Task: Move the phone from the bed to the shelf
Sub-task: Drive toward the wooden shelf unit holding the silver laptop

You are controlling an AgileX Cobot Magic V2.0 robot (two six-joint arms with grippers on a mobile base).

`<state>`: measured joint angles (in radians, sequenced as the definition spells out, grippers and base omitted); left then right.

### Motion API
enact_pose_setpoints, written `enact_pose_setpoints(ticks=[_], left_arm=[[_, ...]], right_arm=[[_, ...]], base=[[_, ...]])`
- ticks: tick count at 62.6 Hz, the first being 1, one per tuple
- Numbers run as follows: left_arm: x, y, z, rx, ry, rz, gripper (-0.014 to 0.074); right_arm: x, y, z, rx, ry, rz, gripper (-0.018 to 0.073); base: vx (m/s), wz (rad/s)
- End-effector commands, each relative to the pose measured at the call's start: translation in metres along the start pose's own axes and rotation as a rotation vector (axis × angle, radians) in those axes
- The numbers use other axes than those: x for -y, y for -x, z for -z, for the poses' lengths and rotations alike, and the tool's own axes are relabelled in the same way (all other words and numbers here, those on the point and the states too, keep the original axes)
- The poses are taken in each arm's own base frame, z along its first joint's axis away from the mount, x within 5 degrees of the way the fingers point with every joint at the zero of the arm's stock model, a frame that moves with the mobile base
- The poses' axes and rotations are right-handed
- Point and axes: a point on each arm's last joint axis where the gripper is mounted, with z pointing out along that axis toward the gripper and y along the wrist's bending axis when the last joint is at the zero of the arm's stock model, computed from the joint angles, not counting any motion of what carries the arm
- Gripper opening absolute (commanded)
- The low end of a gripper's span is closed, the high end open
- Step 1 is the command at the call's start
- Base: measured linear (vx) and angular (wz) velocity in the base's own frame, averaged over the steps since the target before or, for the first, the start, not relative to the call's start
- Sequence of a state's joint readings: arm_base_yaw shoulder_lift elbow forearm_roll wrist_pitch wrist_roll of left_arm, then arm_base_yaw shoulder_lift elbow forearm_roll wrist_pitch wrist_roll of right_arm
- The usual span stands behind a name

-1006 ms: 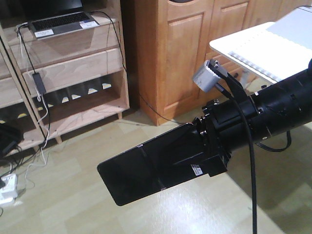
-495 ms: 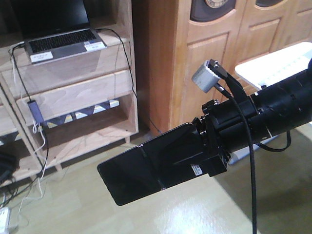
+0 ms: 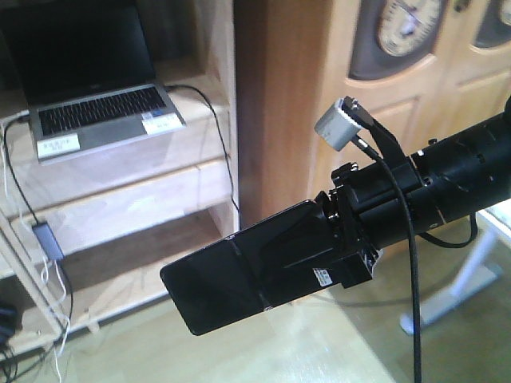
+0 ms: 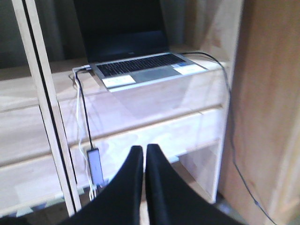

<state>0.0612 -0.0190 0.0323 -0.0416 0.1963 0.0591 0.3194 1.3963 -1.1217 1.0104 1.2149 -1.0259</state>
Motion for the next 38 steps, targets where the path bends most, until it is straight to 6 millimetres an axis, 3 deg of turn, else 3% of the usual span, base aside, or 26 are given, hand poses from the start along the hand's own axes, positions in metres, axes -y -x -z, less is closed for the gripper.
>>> enact_pose_setpoints(ticks=[1, 38], left_arm=[[-0.0002, 0.0043, 0.0003, 0.071, 0.003, 0.009, 0.0001], [-0.0002, 0.0043, 0.0003, 0.071, 0.003, 0.009, 0.0001]], right_arm=[[-0.0203, 0.01, 0.0107, 0.055, 0.083, 0.032, -0.0002], [-0.0203, 0.01, 0.0107, 0.055, 0.083, 0.032, -0.0002]], base=[[0.41, 0.14], [0.37, 0.34]])
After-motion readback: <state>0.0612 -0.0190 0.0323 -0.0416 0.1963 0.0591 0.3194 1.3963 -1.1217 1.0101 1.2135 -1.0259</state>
